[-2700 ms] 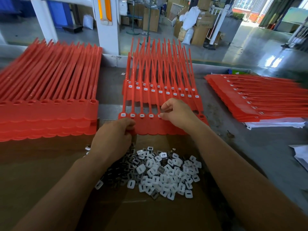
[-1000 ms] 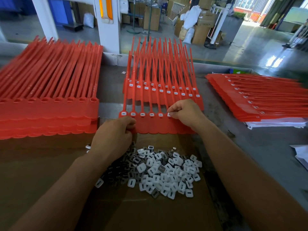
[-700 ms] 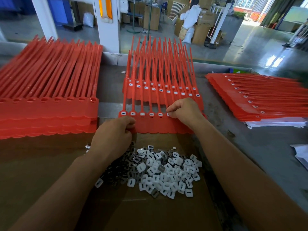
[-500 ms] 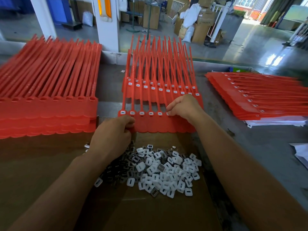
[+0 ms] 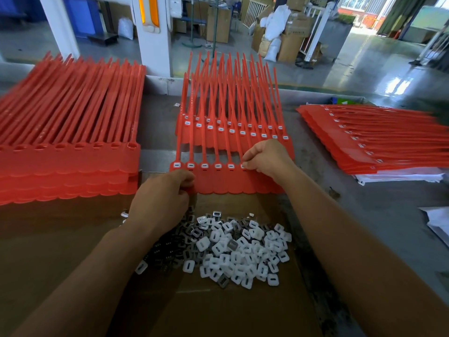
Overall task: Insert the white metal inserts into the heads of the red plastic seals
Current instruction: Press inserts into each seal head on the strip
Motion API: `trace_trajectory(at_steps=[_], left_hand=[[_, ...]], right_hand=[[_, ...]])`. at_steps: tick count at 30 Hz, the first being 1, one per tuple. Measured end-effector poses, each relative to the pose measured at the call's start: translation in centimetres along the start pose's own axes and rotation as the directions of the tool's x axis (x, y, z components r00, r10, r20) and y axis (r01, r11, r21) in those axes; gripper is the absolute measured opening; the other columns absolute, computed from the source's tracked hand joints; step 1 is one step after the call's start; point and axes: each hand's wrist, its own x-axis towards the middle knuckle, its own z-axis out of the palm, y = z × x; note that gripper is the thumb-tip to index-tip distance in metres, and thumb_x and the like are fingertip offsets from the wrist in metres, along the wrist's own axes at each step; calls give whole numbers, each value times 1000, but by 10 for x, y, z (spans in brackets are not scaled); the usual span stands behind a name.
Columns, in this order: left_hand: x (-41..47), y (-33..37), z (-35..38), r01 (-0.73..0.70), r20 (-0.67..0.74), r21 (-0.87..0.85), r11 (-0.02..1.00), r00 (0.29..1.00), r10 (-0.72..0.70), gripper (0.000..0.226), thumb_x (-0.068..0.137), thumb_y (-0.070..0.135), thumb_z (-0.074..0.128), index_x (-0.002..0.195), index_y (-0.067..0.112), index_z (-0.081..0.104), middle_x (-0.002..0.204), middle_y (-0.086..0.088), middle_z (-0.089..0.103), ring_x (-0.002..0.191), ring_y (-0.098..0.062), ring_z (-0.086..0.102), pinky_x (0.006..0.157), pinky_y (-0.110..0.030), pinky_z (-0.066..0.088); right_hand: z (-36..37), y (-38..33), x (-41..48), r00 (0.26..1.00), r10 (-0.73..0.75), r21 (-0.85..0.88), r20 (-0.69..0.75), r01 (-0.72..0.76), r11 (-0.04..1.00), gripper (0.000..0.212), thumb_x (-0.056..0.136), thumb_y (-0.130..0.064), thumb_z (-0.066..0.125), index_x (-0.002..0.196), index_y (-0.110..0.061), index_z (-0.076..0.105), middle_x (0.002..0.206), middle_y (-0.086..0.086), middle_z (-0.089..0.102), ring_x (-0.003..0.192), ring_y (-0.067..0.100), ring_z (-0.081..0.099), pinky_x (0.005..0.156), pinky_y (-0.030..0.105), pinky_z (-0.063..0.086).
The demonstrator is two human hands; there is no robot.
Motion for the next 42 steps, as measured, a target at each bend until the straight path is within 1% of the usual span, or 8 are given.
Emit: trace_trajectory(at_steps=[4, 8, 13, 18, 25, 32, 36, 42], left_hand=[[1, 0, 1, -4, -5, 9, 1000, 1000, 4, 42, 82, 1, 48, 117, 20, 61, 114, 5, 65, 104, -14, 58, 85, -22, 39], [1, -1, 1, -2, 0, 10, 1000, 1000, 2, 44, 82, 0, 48, 119, 20, 59, 115, 5, 65, 106, -12, 57, 86, -20, 37], [0, 0, 1, -11, -5, 19, 1000, 1000, 11, 43, 83, 1, 48, 121, 19, 58, 117, 3, 64, 106, -14, 57, 86, -21, 37], [1, -1, 1, -23, 4, 28, 999, 1000, 23, 43, 82, 2, 49, 121, 18, 58, 118, 2, 64, 107, -15, 57, 87, -23, 38], [2, -2, 2, -25, 0, 30, 999, 1000, 25, 43, 80, 1, 50, 119, 18, 60, 115, 1, 65, 105, -15, 58, 84, -22, 38], [1, -1, 1, -23, 8, 21, 1000, 1000, 23, 43, 81, 0, 49, 120, 17, 59, 116, 1, 65, 106, -15, 58, 89, -25, 41], [1, -1, 1, -19, 10, 20, 1000, 1000, 19, 44, 81, 1, 49, 120, 18, 59, 116, 2, 65, 106, -15, 58, 87, -24, 40], [1, -1, 1, -18, 7, 18, 1000, 1000, 18, 43, 82, 1, 49, 120, 18, 59, 116, 2, 65, 106, -15, 58, 87, -24, 40]], right_hand=[[4, 7, -9, 996, -88, 1, -27, 88, 996, 17, 79, -15, 70, 73, -28, 60, 79, -13, 58, 88, 10, 57, 84, 30, 48], [3, -4, -30, 969, -245, 18, -25, 246, 969, 11, 83, -15, 67, 90, -22, 63, 82, -16, 56, 77, -4, 52, 67, 10, 39], [2, -28, -66, 846, -356, -65, 397, 413, 909, 6, 84, -19, 65, 85, -24, 65, 82, -19, 58, 79, -7, 54, 74, 13, 43], [15, -40, -80, 767, -397, -84, 504, 501, 861, 14, 83, -21, 67, 96, -18, 71, 88, -16, 64, 80, -6, 56, 76, 7, 41], [26, -42, -84, 763, -377, -105, 524, 498, 861, 18, 81, -17, 69, 99, -14, 71, 98, -6, 68, 83, -1, 55, 75, 14, 44], [27, -43, -84, 774, -359, -131, 521, 488, 863, 9, 81, -18, 69, 89, -14, 68, 72, -20, 51, 68, -4, 48, 59, 2, 37], [26, -41, -83, 781, -341, -99, 523, 452, 886, 8, 83, -16, 67, 91, -15, 69, 76, -20, 53, 80, 1, 53, 72, 14, 43], [21, -38, -81, 789, -359, -55, 498, 442, 896, 13, 86, -11, 62, 94, -16, 71, 81, -19, 59, 79, -4, 55, 72, 7, 43]])
